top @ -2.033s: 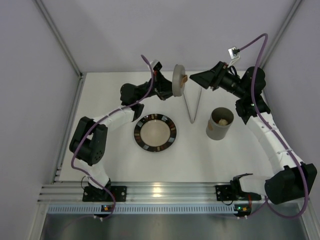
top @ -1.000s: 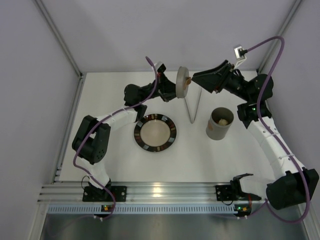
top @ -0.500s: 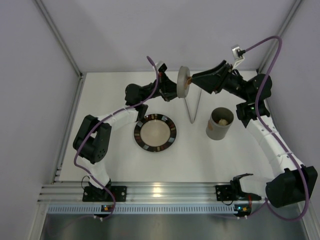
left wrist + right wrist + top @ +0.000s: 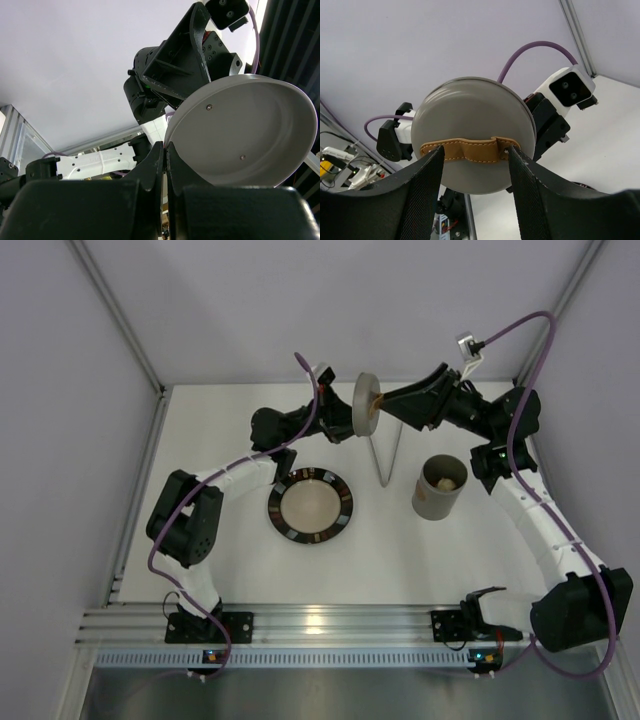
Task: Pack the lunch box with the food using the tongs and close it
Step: Pick up the box lid from the center of the board.
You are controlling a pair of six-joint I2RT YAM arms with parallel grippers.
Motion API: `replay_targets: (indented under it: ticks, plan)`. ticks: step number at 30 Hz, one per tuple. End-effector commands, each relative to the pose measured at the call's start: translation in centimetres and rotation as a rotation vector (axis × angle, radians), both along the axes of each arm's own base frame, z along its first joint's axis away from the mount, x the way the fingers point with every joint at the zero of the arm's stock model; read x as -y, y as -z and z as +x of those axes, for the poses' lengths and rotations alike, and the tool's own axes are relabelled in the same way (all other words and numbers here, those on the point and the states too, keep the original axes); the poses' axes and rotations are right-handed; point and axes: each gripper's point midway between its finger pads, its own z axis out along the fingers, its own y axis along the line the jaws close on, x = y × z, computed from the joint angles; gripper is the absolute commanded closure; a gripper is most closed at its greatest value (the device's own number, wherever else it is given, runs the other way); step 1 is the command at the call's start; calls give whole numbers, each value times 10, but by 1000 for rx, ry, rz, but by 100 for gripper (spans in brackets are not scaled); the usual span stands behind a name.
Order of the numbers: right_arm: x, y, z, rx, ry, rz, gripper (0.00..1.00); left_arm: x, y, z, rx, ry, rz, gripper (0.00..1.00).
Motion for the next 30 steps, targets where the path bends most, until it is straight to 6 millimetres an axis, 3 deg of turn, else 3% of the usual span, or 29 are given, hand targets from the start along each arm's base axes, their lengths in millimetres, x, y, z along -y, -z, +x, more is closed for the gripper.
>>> replay_targets:
  ticks: [1,13,30]
  plan:
    - [1,-15,-13,116,-23,9,47,-25,-48,-41,247,45,-212,100]
    - [1,-22,-28,119,-74,30,52,-20,-38,-35,226,42,-196,100]
    - [3,-14,-46,130,-108,5,60,-17,-34,-30,205,43,-192,100]
